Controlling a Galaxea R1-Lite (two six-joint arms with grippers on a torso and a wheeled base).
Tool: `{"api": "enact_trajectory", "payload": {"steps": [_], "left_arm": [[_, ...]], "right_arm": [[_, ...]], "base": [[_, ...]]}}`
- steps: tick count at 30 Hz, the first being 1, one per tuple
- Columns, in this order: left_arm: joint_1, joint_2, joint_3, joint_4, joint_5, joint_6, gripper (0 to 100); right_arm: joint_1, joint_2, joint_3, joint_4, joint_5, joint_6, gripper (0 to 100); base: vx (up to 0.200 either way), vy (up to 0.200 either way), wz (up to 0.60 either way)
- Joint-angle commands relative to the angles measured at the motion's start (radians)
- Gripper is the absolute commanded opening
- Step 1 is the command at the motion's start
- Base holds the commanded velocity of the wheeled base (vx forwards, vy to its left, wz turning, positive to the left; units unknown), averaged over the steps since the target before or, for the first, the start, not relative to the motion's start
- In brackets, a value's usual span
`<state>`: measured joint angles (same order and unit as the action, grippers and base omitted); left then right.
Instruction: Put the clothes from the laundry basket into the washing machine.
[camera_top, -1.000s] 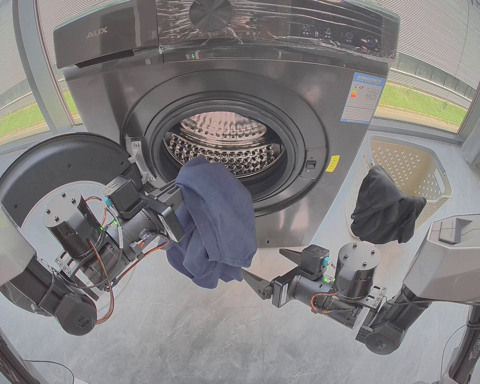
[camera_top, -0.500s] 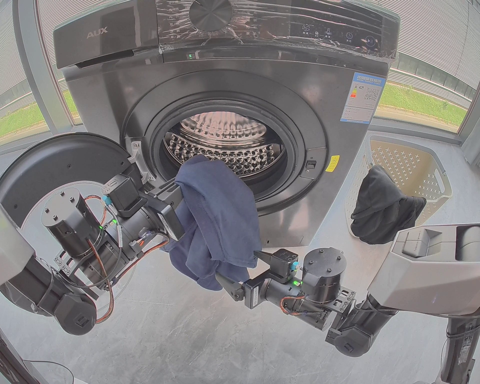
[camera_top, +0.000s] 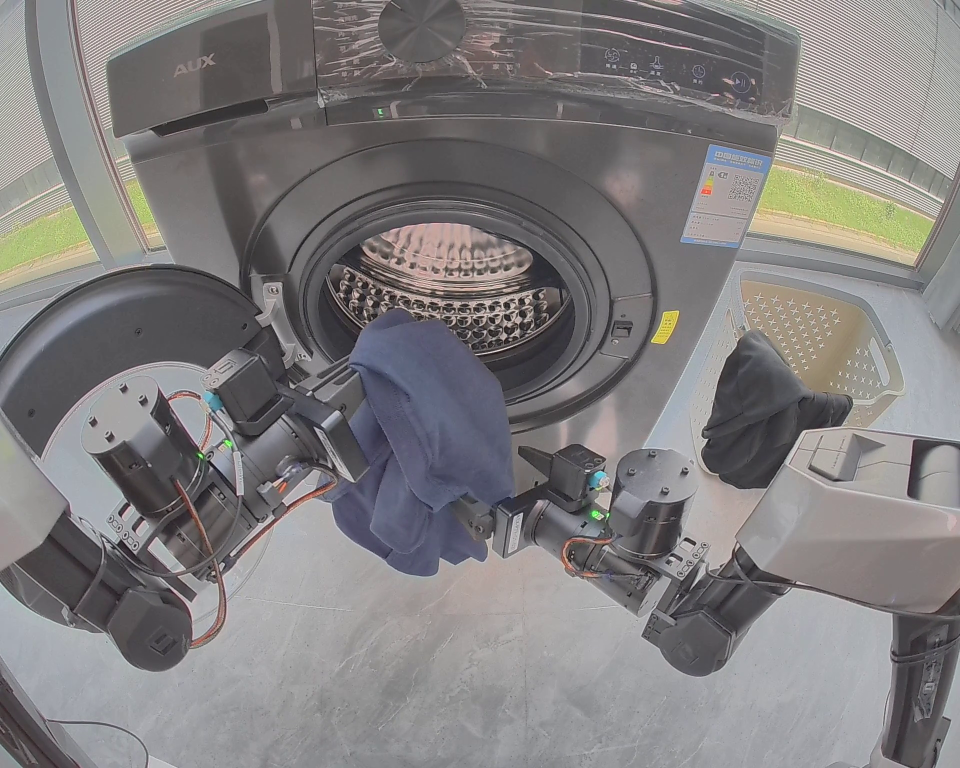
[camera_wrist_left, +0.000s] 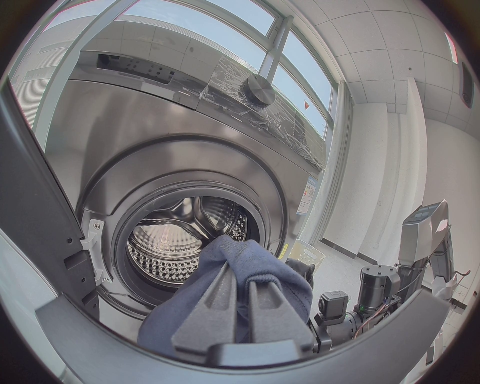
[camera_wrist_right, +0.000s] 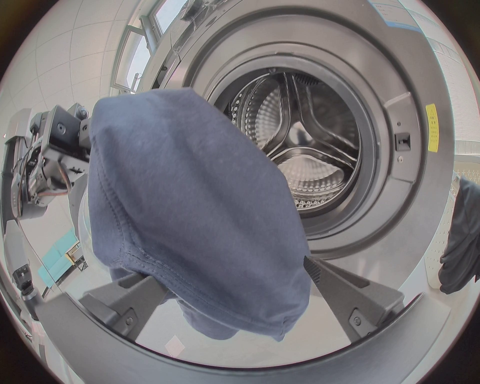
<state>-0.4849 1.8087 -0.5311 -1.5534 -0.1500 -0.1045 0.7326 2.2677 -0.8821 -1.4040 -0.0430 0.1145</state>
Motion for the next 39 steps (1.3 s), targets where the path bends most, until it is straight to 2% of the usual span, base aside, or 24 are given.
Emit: {"api": "enact_trajectory", "payload": {"steps": [1, 10, 11, 20, 28, 29, 39], "left_arm": [[0.0, 0.001, 0.0, -0.001, 0.0, 0.0, 0], [0.005, 0.003, -0.003, -0.001, 0.0, -0.001, 0], [0.005, 0.003, -0.003, -0.001, 0.0, -0.001, 0], [0.006, 0.003, -0.003, -0.001, 0.0, -0.001, 0], [0.009, 0.006, -0.006, -0.001, 0.0, -0.001, 0], [0.009, 0.006, -0.006, -0.001, 0.0, -0.001, 0], [0.005, 0.0, -0.006, -0.001, 0.0, -0.001, 0]], "right_arm": [[-0.004, -0.016, -0.009, -0.001, 0.0, 0.001, 100], [0.013, 0.041, -0.066, -0.012, 0.0, 0.001, 100], [0.014, 0.043, -0.066, -0.013, 0.0, 0.001, 0], [0.021, 0.01, -0.049, -0.018, 0.0, 0.005, 0], [0.014, -0.069, 0.054, -0.013, -0.002, 0.008, 0], [0.013, -0.068, 0.066, -0.015, -0.002, 0.008, 100], [0.042, -0.027, 0.04, -0.01, 0.006, -0.002, 100]], "base": [[0.0, 0.0, 0.0], [0.0, 0.0, 0.0], [0.0, 0.0, 0.0], [0.0, 0.0, 0.0], [0.0, 0.0, 0.0], [0.0, 0.0, 0.0], [0.0, 0.0, 0.0]]}}
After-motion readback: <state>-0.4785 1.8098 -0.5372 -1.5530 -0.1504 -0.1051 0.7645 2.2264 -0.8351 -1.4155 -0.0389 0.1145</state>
